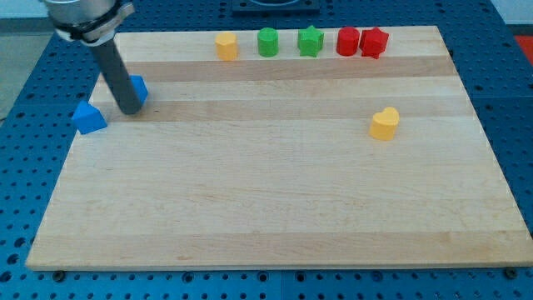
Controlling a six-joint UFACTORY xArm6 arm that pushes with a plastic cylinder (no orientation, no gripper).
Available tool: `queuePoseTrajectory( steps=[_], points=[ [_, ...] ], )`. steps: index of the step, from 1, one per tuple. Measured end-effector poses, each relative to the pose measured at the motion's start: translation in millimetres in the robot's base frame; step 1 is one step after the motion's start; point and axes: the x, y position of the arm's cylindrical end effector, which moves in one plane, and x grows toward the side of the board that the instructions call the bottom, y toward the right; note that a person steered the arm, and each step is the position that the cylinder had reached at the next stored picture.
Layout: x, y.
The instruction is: Slide the blue cube towards the line of blocks
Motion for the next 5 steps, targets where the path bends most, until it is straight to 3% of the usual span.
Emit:
queuePoseTrajectory(
  steps=[1, 2, 3, 4, 5],
  points=[
    [-59, 1],
    [-61, 1],
    [-41, -39],
    [-50, -61],
    [-64, -36]
  ],
)
